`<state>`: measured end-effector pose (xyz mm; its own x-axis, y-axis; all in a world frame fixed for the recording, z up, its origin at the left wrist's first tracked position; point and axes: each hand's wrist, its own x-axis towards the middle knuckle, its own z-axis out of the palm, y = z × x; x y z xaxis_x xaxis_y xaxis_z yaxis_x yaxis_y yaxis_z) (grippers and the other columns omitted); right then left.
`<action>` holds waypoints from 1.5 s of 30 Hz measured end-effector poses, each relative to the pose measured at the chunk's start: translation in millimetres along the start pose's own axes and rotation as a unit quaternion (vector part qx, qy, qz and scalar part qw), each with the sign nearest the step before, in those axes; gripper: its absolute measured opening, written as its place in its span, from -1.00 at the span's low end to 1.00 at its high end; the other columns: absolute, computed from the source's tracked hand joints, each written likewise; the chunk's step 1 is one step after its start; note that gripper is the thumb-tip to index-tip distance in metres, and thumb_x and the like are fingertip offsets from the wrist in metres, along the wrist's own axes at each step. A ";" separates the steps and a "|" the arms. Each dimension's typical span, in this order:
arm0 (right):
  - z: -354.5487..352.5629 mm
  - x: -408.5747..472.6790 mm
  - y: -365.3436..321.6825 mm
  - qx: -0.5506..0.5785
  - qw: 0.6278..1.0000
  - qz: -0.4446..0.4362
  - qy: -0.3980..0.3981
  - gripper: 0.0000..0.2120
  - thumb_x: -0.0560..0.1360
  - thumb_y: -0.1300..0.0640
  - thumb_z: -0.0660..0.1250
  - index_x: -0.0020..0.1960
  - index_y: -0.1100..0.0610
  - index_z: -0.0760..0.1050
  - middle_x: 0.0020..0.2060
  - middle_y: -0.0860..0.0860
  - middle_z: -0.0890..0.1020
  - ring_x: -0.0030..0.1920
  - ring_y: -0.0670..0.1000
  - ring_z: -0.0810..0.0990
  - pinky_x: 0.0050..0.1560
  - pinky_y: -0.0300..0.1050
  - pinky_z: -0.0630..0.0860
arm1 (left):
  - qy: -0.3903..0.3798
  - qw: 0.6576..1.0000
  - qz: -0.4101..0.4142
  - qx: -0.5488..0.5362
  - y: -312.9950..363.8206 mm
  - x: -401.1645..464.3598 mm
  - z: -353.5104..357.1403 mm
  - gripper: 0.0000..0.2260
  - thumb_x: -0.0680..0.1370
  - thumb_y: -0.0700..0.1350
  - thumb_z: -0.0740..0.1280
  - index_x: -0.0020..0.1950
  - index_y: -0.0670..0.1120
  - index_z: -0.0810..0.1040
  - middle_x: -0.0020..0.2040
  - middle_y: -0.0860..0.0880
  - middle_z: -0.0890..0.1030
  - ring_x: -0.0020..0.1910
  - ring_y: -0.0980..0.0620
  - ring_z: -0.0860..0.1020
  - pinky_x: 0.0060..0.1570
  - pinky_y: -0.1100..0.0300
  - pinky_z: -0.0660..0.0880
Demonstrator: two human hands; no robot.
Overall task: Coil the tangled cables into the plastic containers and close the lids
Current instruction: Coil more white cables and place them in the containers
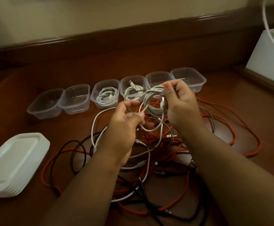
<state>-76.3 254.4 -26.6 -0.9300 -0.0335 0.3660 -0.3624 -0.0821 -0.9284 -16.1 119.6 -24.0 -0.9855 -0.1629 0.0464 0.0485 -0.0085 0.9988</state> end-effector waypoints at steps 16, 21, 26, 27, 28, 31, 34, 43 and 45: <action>4.7 5.8 -7.9 0.463 0.840 0.280 -0.052 -0.74 0.48 -0.09 0.22 -0.16 0.11 0.36 -0.52 -0.09 0.22 -0.53 -0.15 0.25 0.18 -0.10 0.44 | 0.028 0.993 0.093 0.069 -0.3 -3.5 -2.1 -0.93 0.52 -0.05 0.42 -0.15 0.04 0.69 -0.24 0.08 0.69 -0.22 0.19 0.62 -0.15 0.30 0.52; 11.0 -1.5 -18.2 0.460 0.841 0.278 -0.060 -0.69 0.59 -0.07 0.15 -0.15 0.16 0.37 -0.55 -0.05 0.37 -0.51 -0.13 0.46 -0.39 -0.16 0.57 | 0.067 0.994 0.067 -0.061 2.0 -3.1 0.5 -0.92 0.36 0.02 0.44 -0.25 0.05 0.70 -0.36 0.02 0.63 -0.36 0.12 0.57 -0.33 0.26 0.49; 16.7 -6.6 -11.2 0.357 0.902 0.230 -0.073 -0.68 0.63 0.01 0.16 0.03 0.28 0.47 -0.29 0.12 0.56 -0.22 0.07 0.61 -0.22 -0.08 0.63 | 0.098 0.983 0.053 -0.143 2.7 -3.3 4.4 -0.93 0.37 -0.09 0.43 -0.23 -0.06 0.68 -0.24 -0.07 0.71 -0.26 0.06 0.66 -0.23 0.22 0.58; 16.9 -7.3 -9.1 0.319 0.922 0.212 -0.061 -0.71 0.63 0.04 0.17 0.01 0.29 0.46 -0.24 0.16 0.58 -0.20 0.10 0.62 -0.21 -0.08 0.62 | 0.112 0.980 0.056 -0.154 2.5 -2.6 4.7 -0.94 0.40 -0.11 0.43 -0.22 -0.06 0.69 -0.21 -0.09 0.72 -0.22 0.04 0.68 -0.17 0.19 0.60; 16.7 -8.3 -8.7 0.281 0.939 0.192 -0.049 -0.74 0.63 0.07 0.18 0.01 0.28 0.46 -0.23 0.16 0.60 -0.19 0.10 0.63 -0.21 -0.08 0.62 | 0.130 0.977 0.060 -0.156 1.9 -1.3 4.7 -0.95 0.44 -0.15 0.42 -0.19 -0.07 0.69 -0.18 -0.09 0.72 -0.16 0.01 0.70 -0.09 0.13 0.61; 15.0 -10.3 -9.1 0.173 0.976 0.129 -0.038 -0.81 0.58 0.08 0.25 0.01 0.21 0.50 -0.25 0.06 0.66 -0.18 0.04 0.65 -0.13 -0.05 0.61 | 0.171 0.973 0.062 -0.141 -0.4 1.8 3.1 -0.86 0.57 -0.21 0.36 -0.12 -0.05 0.69 -0.10 -0.07 0.73 0.00 -0.02 0.70 0.18 -0.05 0.56; 14.8 -10.0 -7.4 0.147 0.981 0.122 -0.031 -0.85 0.57 0.10 0.28 -0.01 0.19 0.52 -0.25 0.04 0.68 -0.16 0.05 0.66 -0.03 0.01 0.59 | 0.151 0.977 0.060 -0.140 -2.8 -0.3 4.3 -0.83 0.61 -0.13 0.31 0.06 -0.13 0.68 0.02 -0.10 0.72 0.13 -0.06 0.66 0.29 -0.15 0.48; 13.3 -9.1 -2.8 0.057 0.995 0.070 -0.035 -0.90 0.57 0.11 0.31 -0.01 0.15 0.52 -0.16 0.08 0.71 -0.08 0.06 0.70 0.04 0.07 0.64 | 0.144 0.977 0.075 -0.137 -5.1 -1.1 8.4 -0.82 0.52 -0.28 0.39 0.06 -0.05 0.62 -0.03 -0.02 0.73 0.06 0.02 0.68 0.20 0.05 0.54; 12.9 -7.9 -2.0 -0.001 0.998 0.054 -0.035 -0.87 0.58 0.08 0.31 0.00 0.14 0.52 -0.16 0.10 0.70 -0.11 0.08 0.70 0.00 0.12 0.64 | 0.137 0.976 0.078 -0.148 -5.6 -0.8 9.4 -0.81 0.52 -0.29 0.38 0.08 -0.06 0.60 -0.02 -0.04 0.72 0.07 -0.01 0.67 0.19 0.05 0.54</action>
<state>-67.4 241.9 -26.8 -0.9570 -0.1125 0.2675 -0.2606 -0.0719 -0.9628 -17.1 129.0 -29.5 -0.8838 -0.4432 0.1502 0.2786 -0.2405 0.9298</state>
